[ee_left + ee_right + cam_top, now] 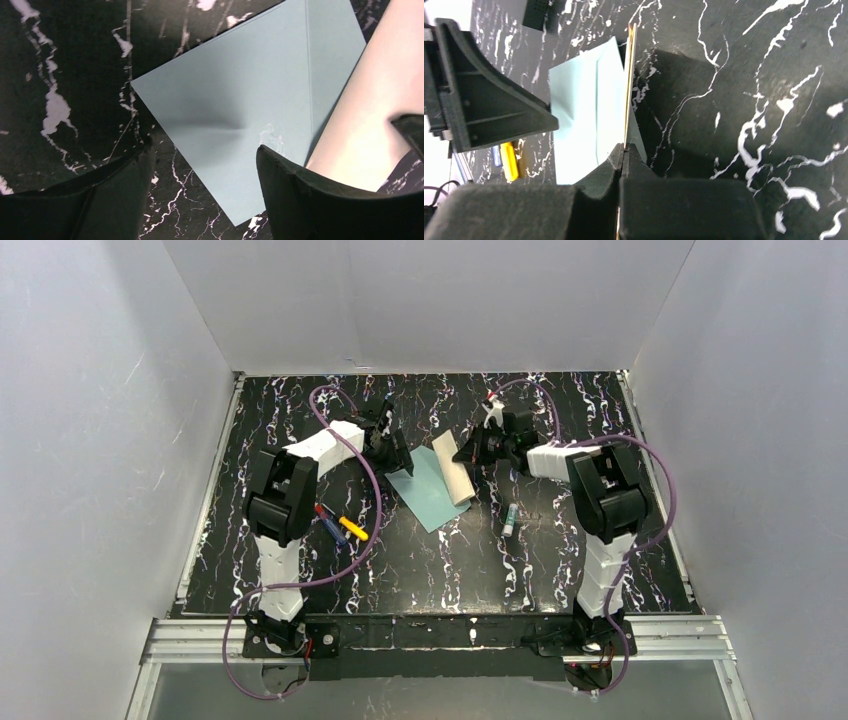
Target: Place the letter into the envelope and seal it
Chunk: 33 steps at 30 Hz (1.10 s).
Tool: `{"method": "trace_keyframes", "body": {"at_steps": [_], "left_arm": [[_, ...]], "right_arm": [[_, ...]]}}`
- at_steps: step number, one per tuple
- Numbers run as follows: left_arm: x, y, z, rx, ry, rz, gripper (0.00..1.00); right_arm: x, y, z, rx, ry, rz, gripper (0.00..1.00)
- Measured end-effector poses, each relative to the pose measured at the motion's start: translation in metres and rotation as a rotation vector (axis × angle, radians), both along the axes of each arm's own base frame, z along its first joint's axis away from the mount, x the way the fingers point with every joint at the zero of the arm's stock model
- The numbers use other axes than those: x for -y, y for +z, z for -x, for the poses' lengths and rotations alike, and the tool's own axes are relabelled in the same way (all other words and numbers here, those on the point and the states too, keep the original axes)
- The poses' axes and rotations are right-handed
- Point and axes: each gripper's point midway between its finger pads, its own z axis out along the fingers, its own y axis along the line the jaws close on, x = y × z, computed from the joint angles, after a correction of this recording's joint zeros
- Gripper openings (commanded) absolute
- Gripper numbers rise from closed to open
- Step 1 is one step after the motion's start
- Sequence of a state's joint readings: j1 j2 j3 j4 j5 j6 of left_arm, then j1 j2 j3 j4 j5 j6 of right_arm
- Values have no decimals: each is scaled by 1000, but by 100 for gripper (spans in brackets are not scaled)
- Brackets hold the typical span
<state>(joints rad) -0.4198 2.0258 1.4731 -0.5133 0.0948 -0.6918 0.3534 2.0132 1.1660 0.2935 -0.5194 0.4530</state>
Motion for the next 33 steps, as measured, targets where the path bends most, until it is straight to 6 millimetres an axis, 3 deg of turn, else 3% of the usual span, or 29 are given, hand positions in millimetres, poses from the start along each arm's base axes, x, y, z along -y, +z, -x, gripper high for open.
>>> {"method": "trace_keyframes", "body": {"at_steps": [4,9,13,19,26,29,33], "left_arm": [[8,3,-3,18,-53,50,68],[16,3,-1,19,-101,93,71],[16,3,3,5,-100,112,73],[14,2,12,-46,-64,121,65],[11,-1,21,-95,-45,121,54],[10,-3,25,-114,-43,116,46],[12,-5,28,-142,-44,128,45]], "right_arm": [[5,10,15,26,-47,-16,1],[11,7,31,30,-125,-31,1],[9,3,32,34,-168,-40,1],[-4,12,24,85,-199,-80,1],[-13,-7,25,70,-201,-66,2],[-12,-11,25,64,-209,-59,10],[-14,-9,21,71,-219,-61,22]]}}
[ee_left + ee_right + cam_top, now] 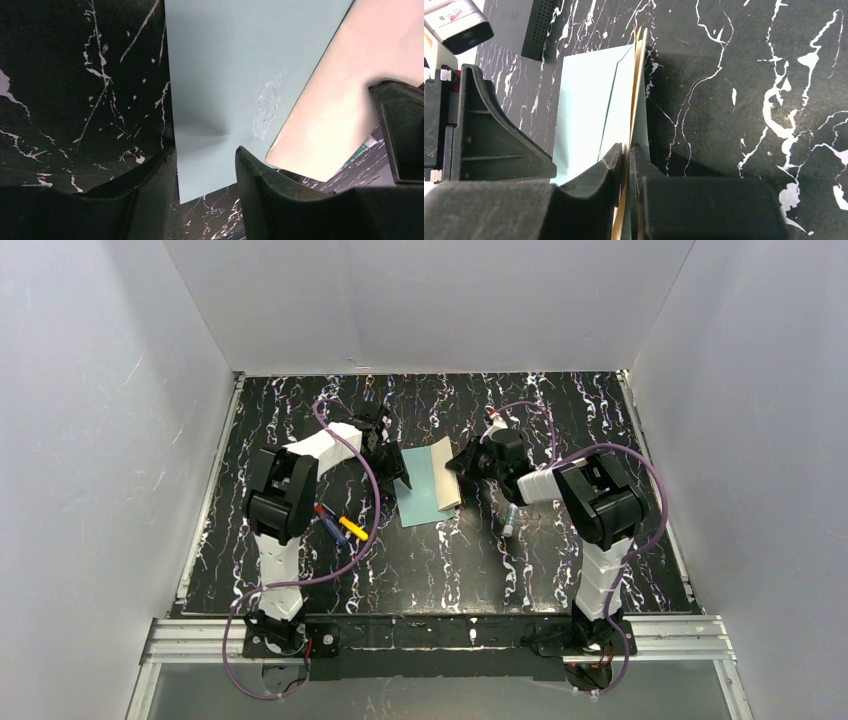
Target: Place the letter into the envelope and seal it
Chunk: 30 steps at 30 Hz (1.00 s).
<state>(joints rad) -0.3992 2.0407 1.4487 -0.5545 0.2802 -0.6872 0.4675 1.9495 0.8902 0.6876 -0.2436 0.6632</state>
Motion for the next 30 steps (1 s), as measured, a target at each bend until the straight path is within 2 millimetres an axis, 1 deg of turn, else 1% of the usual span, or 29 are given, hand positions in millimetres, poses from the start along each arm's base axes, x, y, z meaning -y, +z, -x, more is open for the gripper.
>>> {"method": "trace_keyframes", "body": {"at_steps": [3,6,8,12,14,19,20,23,25,30], "left_arm": [[1,0,2,-9,0,7,45],[2,1,2,-12,0,12,44],[2,0,2,-13,1,13,44],[3,-1,3,-24,5,16,45],[3,-1,3,-28,6,17,45],[3,-1,3,-31,9,20,45],[3,-1,3,-32,10,21,45],[3,-1,3,-33,12,21,43],[3,-1,3,-34,14,21,43],[2,-1,3,-37,16,20,42]], "right_arm": [[-3,3,-2,1,-2,-2,24],[-4,4,-3,-11,1,4,20],[-5,3,-2,-24,5,8,20],[-5,-2,2,-63,11,22,28],[-4,-6,5,-83,17,28,31],[-5,-9,11,-125,36,37,32],[-6,-8,12,-134,41,35,30],[-8,-6,13,-150,51,27,11],[-10,-5,16,-168,58,14,1],[-13,-2,17,-195,52,-16,1]]}}
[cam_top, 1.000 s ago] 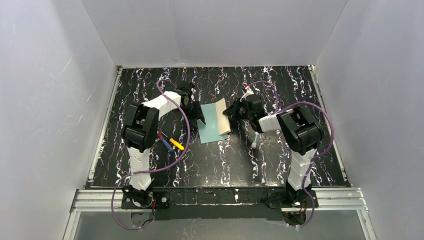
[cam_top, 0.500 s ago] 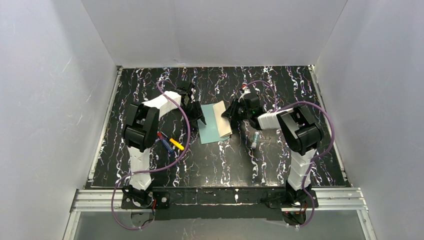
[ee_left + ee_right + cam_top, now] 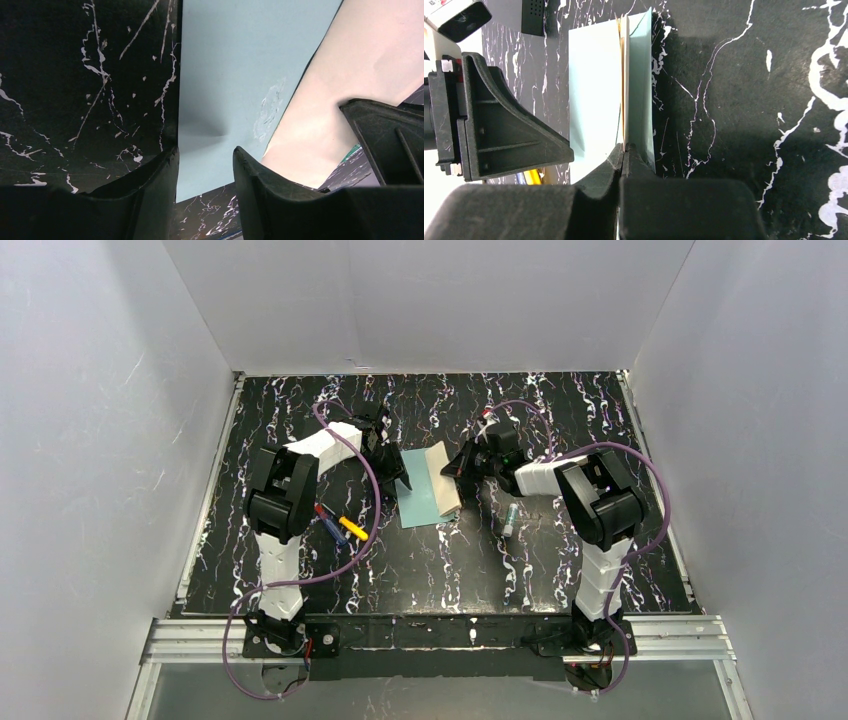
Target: Place the letter into the envelope and seal it
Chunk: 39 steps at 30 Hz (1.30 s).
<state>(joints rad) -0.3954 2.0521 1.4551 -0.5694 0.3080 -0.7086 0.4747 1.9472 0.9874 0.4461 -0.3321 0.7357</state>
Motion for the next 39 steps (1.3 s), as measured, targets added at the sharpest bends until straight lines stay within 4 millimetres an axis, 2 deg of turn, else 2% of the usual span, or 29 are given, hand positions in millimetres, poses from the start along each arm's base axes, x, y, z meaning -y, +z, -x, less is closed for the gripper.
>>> {"method": "trace_keyframes", "body": {"at_steps": [12,16,20,28,35,39], "left_arm": [[5,1,5,-35,19,33,42],[10,1,8,-68,43,60,41],[15,0,10,-104,72,90,40],[14,-3,11,-135,131,117,37],[11,-3,9,-118,151,95,36],[7,-2,5,-86,138,62,37]], "right_arm": [[5,12,-24,151,-102,-48,1],[4,9,-26,178,-125,-85,1],[3,-2,-23,137,-154,-113,1],[5,-8,-20,42,-210,-136,1],[12,-17,-10,-62,-243,-82,1],[13,-19,-11,-92,-249,-44,1]]}}
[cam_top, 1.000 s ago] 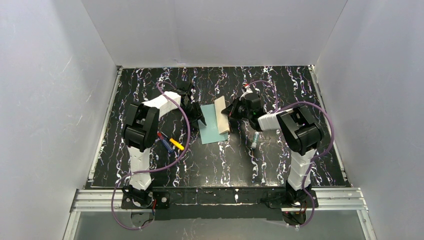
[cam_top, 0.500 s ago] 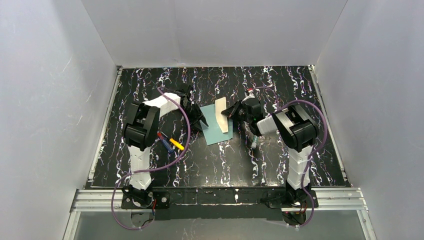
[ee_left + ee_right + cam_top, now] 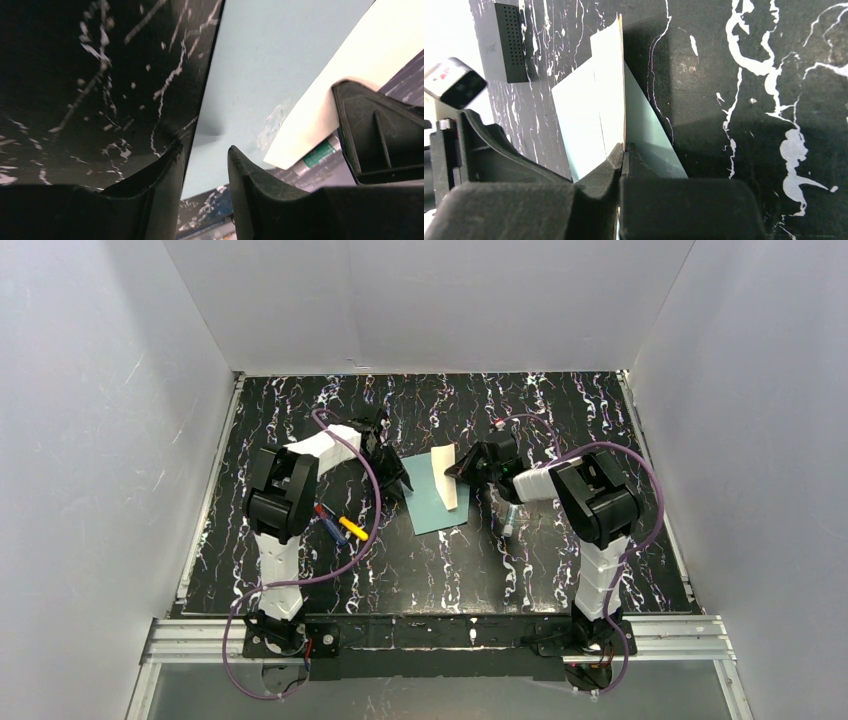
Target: Place the letter into the envelope and seal it
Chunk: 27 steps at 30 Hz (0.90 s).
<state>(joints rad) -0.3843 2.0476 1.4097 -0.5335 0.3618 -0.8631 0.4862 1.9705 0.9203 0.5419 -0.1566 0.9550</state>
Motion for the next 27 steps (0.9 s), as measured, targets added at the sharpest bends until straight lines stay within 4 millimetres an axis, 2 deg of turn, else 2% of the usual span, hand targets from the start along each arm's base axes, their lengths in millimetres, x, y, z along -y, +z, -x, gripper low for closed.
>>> {"method": "trace_keyframes", "body": {"at_steps": [4,8,10,12,14,17,20,24,27], "left_arm": [[-10,6,-16,77,-30,-65,37],[-10,23,-40,179,-63,-76,33],[-6,32,-51,230,-87,-58,30],[0,38,-58,266,-108,-29,22],[7,41,-66,288,-124,-2,20],[13,29,-78,294,-141,7,18],[13,0,-82,254,-155,-19,13],[11,-2,-96,269,-154,-35,0],[10,-4,-96,262,-142,-51,0]], "right_arm": [[0,0,-2,-23,-2,20,1],[0,0,-3,-51,1,39,1],[0,-1,-3,-58,2,45,1],[0,-1,-2,-60,3,47,1],[0,-1,-2,-61,7,47,1],[0,-1,-2,-58,12,45,1],[0,-1,-2,-49,21,51,1],[2,-2,1,-36,29,42,1],[6,-2,6,-33,26,39,1]]}}
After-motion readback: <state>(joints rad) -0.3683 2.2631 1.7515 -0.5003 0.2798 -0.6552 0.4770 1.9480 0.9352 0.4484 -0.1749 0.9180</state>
